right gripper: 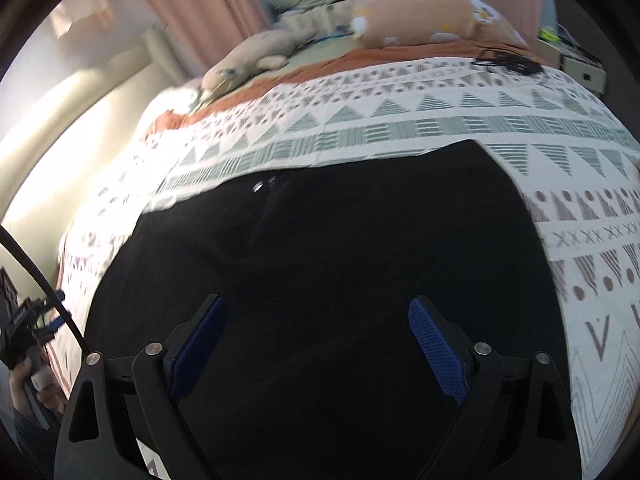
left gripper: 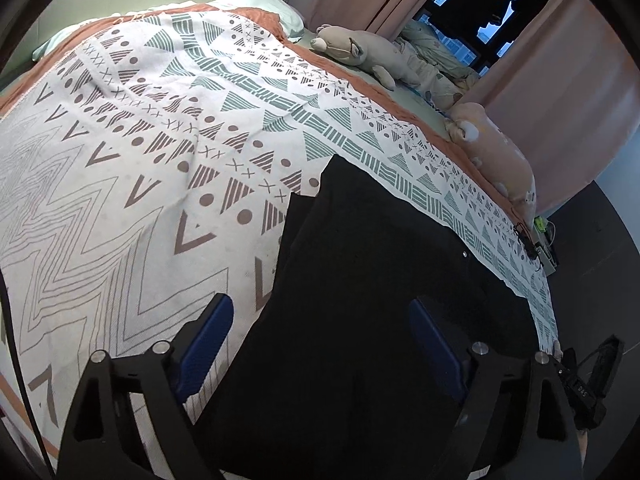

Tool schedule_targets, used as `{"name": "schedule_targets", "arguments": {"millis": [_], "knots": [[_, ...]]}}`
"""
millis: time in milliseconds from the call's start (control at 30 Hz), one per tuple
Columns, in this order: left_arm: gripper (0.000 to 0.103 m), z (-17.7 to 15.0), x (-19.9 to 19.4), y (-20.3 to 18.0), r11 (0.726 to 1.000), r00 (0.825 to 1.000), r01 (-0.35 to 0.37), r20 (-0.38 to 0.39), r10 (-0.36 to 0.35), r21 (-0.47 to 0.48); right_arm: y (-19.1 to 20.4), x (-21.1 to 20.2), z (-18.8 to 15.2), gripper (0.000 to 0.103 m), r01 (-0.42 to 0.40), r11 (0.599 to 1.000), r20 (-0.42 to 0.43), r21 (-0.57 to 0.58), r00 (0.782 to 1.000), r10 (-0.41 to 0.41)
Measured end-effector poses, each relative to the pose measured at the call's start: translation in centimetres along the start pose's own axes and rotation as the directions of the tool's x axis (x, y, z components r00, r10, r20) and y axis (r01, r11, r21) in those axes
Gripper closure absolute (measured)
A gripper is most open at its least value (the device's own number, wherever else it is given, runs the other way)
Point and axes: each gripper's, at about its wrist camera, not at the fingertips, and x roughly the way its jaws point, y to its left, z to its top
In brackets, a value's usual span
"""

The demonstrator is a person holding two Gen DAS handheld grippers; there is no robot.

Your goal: Fold large clothes

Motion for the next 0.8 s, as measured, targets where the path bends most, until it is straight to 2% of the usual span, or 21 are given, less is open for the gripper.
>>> {"name": "schedule_targets", "arguments": {"millis": [167,233,300,433,533,800], "knots": [[0.028,-1.8,0.1,1.3,1.000,0.999,-0.014,-0.030,0.014,0.004,3.2,3.4,-0.1,0.013,0.003,0.996,-0.112,-0.088,0.994,-0.013],[0.033,-2.5,0.7,1.8,1.000,0.998,-0.018,-0.058,0.018,-0.006,3.8,5.5,0.3,0.027,0.024,0.994,-0.167,-0.111,0.985,-0.043],[0.034,-2.9,1.1,2.2,1.000,0.997,-0.023,-0.070,0.022,-0.011,4.2,7.6,0.9,0.033,0.063,0.987,-0.206,-0.146,0.974,-0.092],[0.036,-3.3,2.1,2.6,0.999,0.995,-0.043,-0.086,0.043,-0.002,4.7,10.2,2.6,0.038,0.124,0.970,-0.219,-0.209,0.961,-0.170],[0.046,-3.3,2.9,3.0,0.999,0.994,-0.044,-0.102,0.043,-0.011,5.1,12.0,4.1,0.039,0.140,0.965,-0.225,-0.220,0.956,-0.190],[0.046,-2.9,4.3,3.4,0.999,0.994,-0.039,-0.104,0.036,-0.024,4.7,16.0,7.5,0.047,0.165,0.962,-0.216,-0.216,0.953,-0.212]]}}
